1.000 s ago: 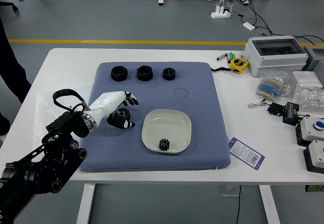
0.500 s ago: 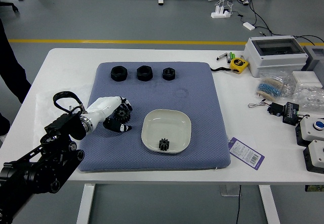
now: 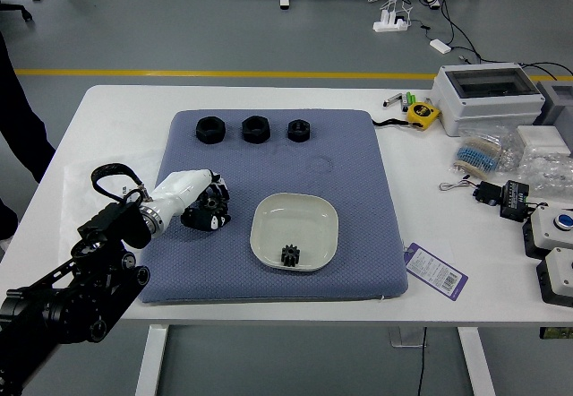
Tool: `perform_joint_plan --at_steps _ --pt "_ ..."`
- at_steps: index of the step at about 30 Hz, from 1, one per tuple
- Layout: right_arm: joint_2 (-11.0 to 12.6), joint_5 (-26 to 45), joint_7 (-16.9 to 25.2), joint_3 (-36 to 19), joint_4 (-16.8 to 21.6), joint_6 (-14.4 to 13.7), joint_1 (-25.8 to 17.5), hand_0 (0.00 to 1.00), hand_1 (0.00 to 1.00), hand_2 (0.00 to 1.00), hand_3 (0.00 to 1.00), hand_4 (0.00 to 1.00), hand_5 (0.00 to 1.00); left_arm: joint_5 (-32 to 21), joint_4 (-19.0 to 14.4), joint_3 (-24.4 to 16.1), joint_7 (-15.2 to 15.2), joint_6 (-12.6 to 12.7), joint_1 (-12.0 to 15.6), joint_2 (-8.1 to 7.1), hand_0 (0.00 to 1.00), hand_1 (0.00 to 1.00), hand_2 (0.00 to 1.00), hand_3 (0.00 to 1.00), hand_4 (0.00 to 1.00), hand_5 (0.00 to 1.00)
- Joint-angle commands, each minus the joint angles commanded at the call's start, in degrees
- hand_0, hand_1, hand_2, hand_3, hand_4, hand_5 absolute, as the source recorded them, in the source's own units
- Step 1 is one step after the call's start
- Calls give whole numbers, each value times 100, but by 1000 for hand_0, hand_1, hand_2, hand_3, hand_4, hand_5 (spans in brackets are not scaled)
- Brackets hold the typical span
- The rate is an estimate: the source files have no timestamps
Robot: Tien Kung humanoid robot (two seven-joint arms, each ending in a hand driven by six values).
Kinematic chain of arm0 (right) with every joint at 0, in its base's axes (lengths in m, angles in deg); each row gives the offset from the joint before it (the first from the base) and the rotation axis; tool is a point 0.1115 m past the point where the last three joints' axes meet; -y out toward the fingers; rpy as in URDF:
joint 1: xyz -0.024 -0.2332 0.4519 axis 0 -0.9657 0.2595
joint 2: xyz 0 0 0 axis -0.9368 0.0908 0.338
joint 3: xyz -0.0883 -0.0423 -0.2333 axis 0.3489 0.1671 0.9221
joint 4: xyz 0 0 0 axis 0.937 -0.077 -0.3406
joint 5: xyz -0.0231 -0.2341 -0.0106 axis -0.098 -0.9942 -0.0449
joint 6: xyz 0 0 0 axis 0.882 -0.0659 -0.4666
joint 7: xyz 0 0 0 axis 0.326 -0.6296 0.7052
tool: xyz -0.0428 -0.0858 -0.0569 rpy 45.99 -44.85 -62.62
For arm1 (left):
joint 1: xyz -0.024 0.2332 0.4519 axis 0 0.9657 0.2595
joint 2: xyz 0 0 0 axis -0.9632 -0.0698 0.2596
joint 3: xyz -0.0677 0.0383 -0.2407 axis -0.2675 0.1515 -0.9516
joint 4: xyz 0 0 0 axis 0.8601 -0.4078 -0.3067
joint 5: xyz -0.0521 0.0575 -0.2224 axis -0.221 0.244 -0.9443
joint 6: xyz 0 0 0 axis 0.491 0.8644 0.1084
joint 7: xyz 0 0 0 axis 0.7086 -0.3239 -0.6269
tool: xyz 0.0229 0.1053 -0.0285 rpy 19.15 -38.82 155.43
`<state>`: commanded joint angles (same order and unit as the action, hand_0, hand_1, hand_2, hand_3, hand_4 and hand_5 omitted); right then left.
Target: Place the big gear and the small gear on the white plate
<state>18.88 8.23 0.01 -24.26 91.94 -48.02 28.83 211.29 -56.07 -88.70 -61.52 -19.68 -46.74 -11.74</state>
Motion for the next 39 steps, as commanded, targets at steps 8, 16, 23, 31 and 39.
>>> perform_joint_plan --at_steps 8,16,23,31,39 --pt "7 58 20 33 -2 15 22 649 647 734 582 844 682 -24 18 -30 -26 -14 -6 -13 265 207 283 378 171 2" --pt "8 59 16 34 -4 23 32 649 647 734 582 844 682 -71 -69 -40 -21 -46 -9 -42 202 159 243 343 124 2" --pt "10 64 17 37 -5 27 42 651 646 734 582 843 681 -133 -184 -121 -31 -85 -14 -83 197 149 233 329 90 2" --pt "11 43 10 24 -7 30 48 649 646 734 582 844 682 -300 -705 -91 -29 -56 -26 -90 201 150 231 328 84 2" --pt "12 13 -4 8 -6 25 59 649 646 734 582 844 682 -728 -1303 471 -5 15 -192 18 206 148 230 324 73 2"
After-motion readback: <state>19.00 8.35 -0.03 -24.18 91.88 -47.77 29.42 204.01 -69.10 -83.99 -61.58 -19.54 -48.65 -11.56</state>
